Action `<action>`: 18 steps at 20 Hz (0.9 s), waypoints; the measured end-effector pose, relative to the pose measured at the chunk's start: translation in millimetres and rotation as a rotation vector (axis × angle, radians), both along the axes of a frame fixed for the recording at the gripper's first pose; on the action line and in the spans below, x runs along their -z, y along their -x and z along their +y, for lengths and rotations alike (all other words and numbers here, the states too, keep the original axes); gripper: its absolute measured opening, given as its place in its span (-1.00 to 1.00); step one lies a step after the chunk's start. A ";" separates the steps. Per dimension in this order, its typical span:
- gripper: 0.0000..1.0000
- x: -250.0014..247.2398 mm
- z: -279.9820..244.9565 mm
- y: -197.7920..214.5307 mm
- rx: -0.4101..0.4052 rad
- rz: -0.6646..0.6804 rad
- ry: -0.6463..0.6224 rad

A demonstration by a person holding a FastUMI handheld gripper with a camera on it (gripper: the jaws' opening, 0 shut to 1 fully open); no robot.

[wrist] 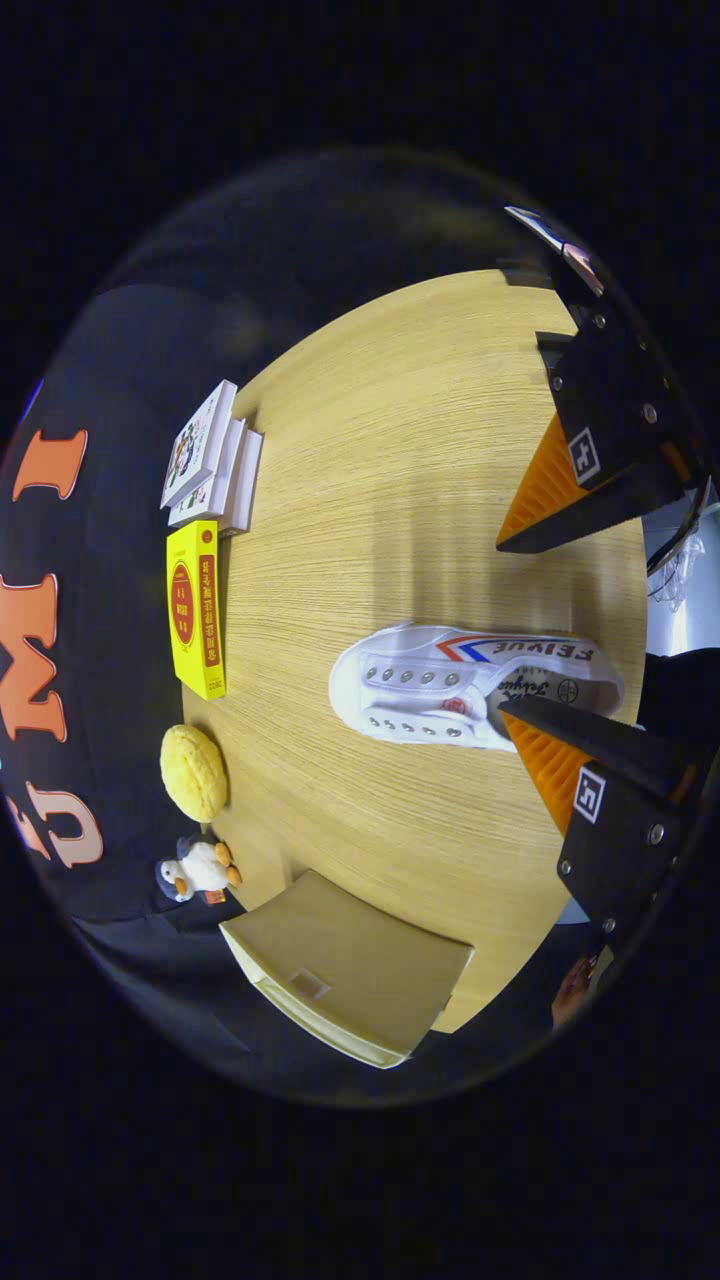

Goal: Open the storage box then place both shoes into the box .Put the left shoe in first, then the right shoe, with the right side of both shoes facing outward in a uniform manner.

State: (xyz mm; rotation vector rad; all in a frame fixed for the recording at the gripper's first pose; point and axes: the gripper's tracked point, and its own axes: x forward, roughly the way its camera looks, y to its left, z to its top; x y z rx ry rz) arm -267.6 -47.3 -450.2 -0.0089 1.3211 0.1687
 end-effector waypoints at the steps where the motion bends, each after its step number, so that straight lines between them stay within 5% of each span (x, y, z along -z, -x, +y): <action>1: 0.69 6.3 0.7 1.9 0.000 0.004 -0.008; 8: 0.25 43.6 11.3 -18.5 -0.008 -0.122 -0.007; 16: -0.86 52.4 12.3 -34.2 0.096 -0.154 -0.029; 18: -0.98 51.4 10.0 -37.8 0.148 -0.123 -0.070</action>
